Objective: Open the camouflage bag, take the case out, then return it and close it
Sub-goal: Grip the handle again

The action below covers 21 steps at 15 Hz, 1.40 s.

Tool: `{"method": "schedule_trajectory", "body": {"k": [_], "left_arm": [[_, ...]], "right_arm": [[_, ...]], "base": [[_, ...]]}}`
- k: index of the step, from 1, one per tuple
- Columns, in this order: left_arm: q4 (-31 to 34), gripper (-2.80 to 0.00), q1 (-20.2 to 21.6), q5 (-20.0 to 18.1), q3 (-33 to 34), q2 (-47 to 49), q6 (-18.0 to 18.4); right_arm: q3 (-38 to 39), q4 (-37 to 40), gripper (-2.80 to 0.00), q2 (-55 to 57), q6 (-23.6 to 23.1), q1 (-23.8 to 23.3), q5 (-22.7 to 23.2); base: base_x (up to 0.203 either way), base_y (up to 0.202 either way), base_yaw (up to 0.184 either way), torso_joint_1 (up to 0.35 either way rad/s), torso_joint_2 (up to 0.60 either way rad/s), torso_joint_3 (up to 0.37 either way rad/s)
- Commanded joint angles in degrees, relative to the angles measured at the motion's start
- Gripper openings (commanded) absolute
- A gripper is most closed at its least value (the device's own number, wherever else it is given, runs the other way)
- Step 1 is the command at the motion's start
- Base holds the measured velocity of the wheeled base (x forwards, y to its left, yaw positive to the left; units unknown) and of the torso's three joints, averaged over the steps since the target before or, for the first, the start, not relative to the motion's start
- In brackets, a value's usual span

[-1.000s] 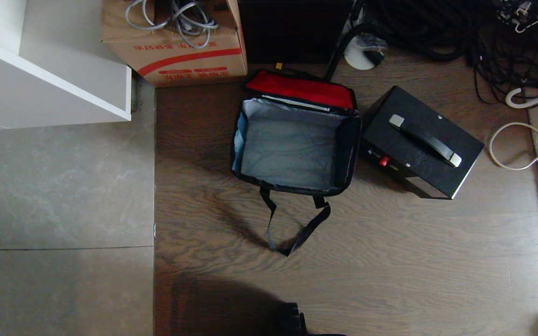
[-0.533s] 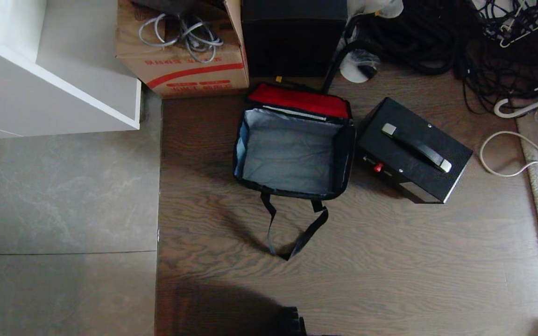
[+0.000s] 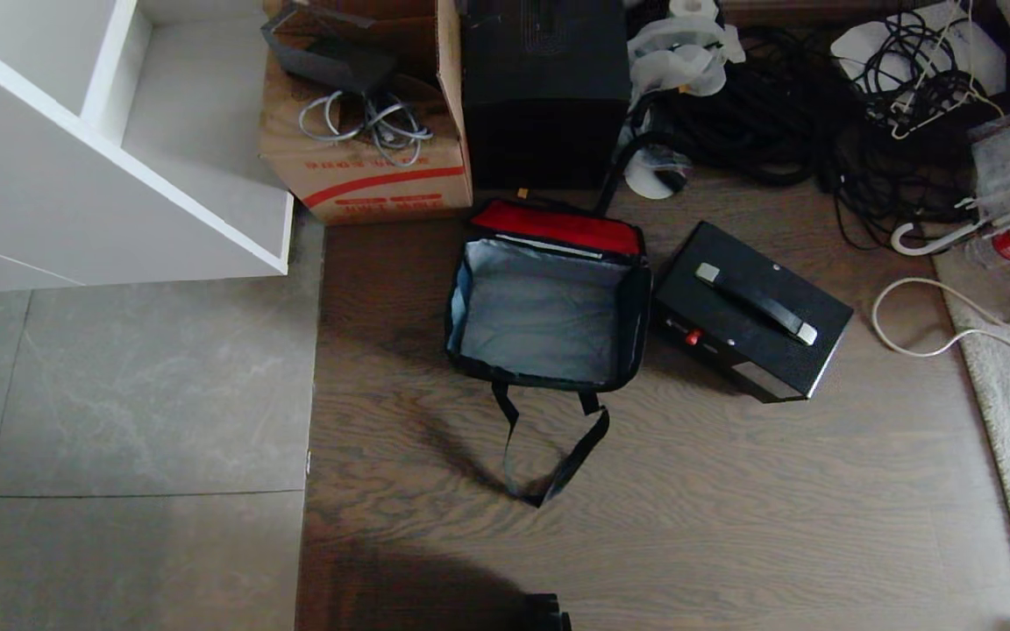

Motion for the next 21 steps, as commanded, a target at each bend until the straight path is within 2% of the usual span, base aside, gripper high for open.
{"method": "schedule_trajectory", "body": {"k": [1,6,21], "left_arm": [[0.0,-2.8,0.0,0.0,0.5,0.0,-0.1],[0.0,-2.8,0.0,0.0,0.5,0.0,0.0],[0.0,-2.8,0.0,0.0,0.5,0.0,0.0]], "right_arm": [[0.0,0.0,-2.8,0.1,0.0,0.0,0.0],[0.0,0.0,-2.8,0.1,0.0,0.0,0.0],[0.0,0.0,-2.8,0.1,0.0,0.0,0.0]], "base": [[0.0,0.0,0.0,0.002,0.0,0.205],[0.0,0.0,0.0,0.001,0.0,0.18],[0.0,0.0,0.0,0.0,0.0,0.006]]}}
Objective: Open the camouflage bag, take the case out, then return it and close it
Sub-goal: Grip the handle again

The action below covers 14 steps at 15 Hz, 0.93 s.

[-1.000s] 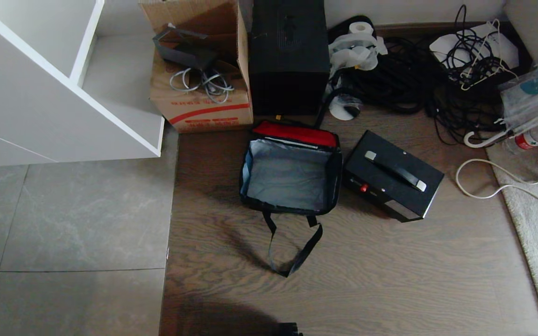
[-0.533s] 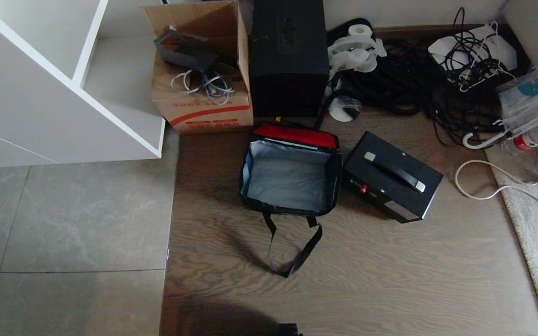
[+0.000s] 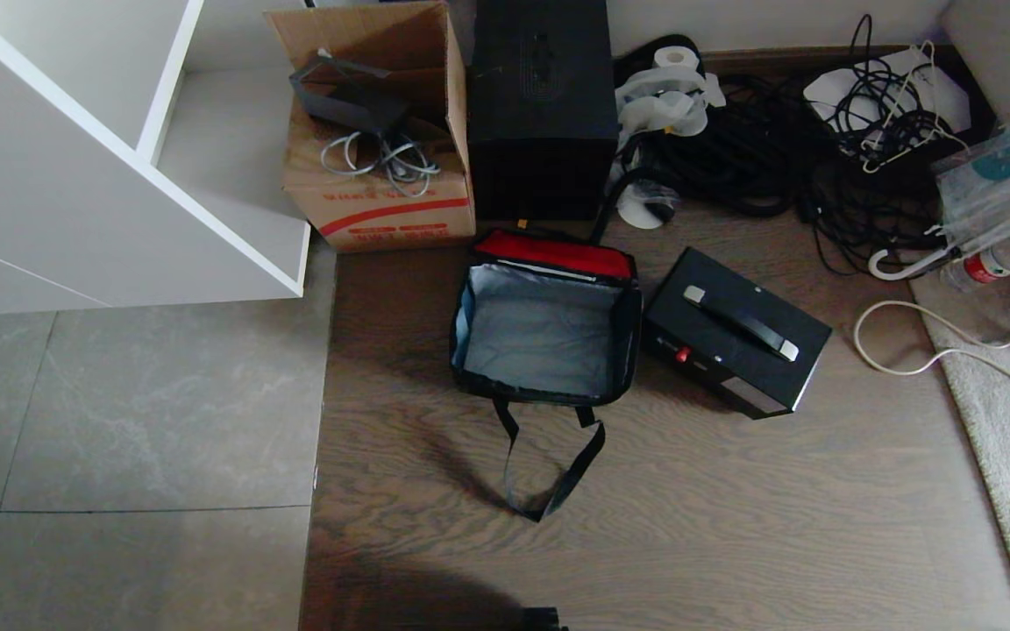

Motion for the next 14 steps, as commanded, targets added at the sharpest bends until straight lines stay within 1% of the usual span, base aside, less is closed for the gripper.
{"method": "schedule_trajectory", "body": {"k": [1,14], "left_arm": [[0.0,-2.8,0.0,0.0,0.5,0.0,-0.1],[0.0,-2.8,0.0,0.0,0.5,0.0,-0.1]], "right_arm": [[0.0,0.0,-2.8,0.1,0.0,0.0,0.0],[0.0,0.0,-2.8,0.1,0.0,0.0,0.0]], "base": [[0.0,0.0,0.0,0.0,0.0,0.0],[0.0,0.0,0.0,0.0,0.0,0.0]]}}
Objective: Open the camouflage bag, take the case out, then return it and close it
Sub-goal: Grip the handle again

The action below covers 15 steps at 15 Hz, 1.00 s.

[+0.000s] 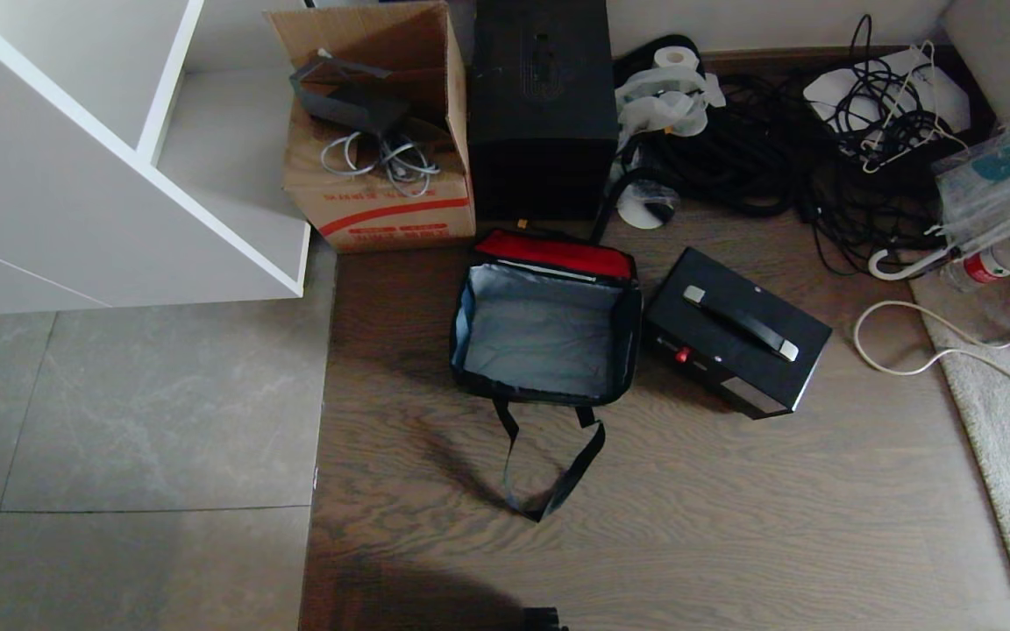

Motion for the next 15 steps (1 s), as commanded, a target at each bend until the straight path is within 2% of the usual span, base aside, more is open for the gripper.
{"method": "schedule_trajectory", "body": {"k": [1,15], "left_arm": [[0.0,-2.8,0.0,0.0,0.5,0.0,0.0],[0.0,-2.8,0.0,0.0,0.5,0.0,0.0]], "right_arm": [[0.0,0.0,-2.8,0.1,0.0,0.0,0.0],[0.0,-0.1,-2.8,0.1,0.2,-0.1,-0.1]], "base": [[0.0,0.0,0.0,0.0,0.0,0.0],[0.0,0.0,0.0,0.0,0.0,0.0]]}}
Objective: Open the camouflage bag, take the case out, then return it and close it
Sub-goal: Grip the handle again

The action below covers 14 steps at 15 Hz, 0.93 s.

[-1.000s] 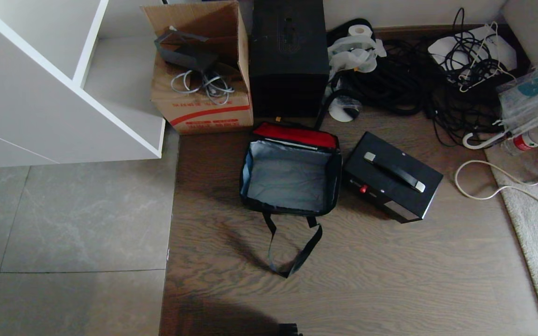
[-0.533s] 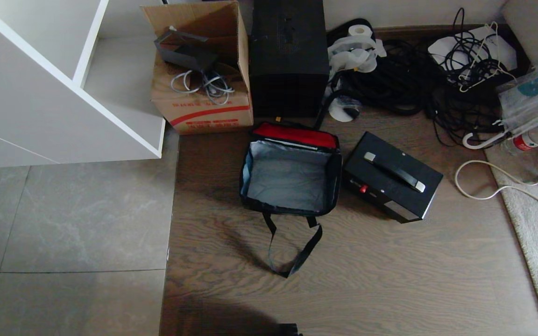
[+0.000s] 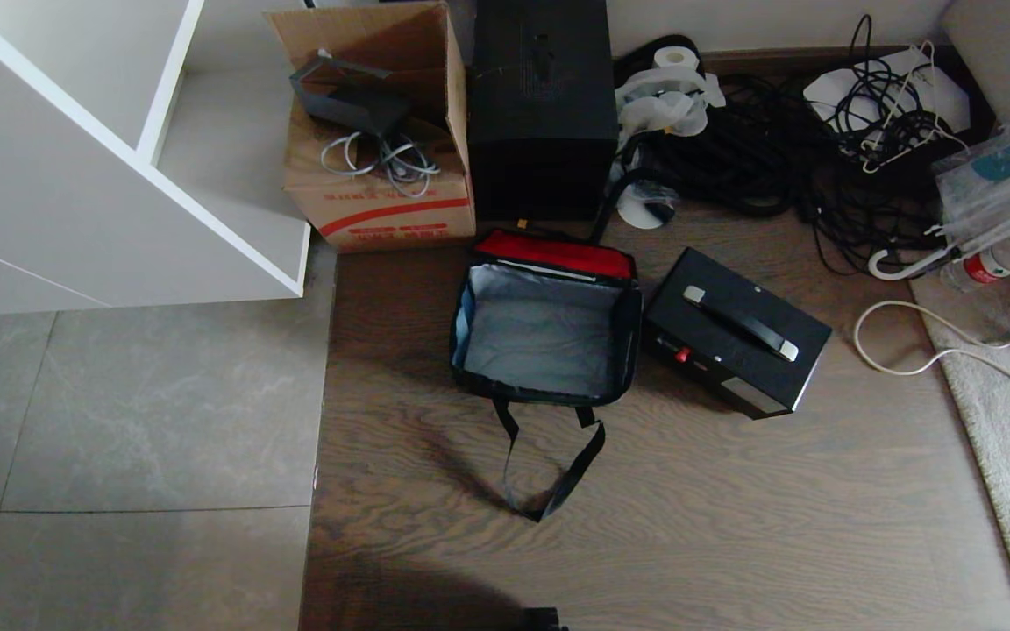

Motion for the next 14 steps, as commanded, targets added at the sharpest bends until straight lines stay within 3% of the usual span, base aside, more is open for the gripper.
{"method": "schedule_trajectory", "body": {"k": [1,14], "left_arm": [[-0.1,-2.8,0.0,0.0,0.5,0.0,0.0],[-0.1,-2.8,0.0,0.0,0.5,-0.1,0.0]], "right_arm": [[0.0,0.0,-2.8,0.1,0.0,0.0,0.1],[0.0,0.0,-2.8,0.1,0.0,0.0,0.1]], "base": [[0.0,0.0,0.0,0.0,0.0,0.0],[0.0,0.0,0.0,0.0,0.0,0.0]]}}
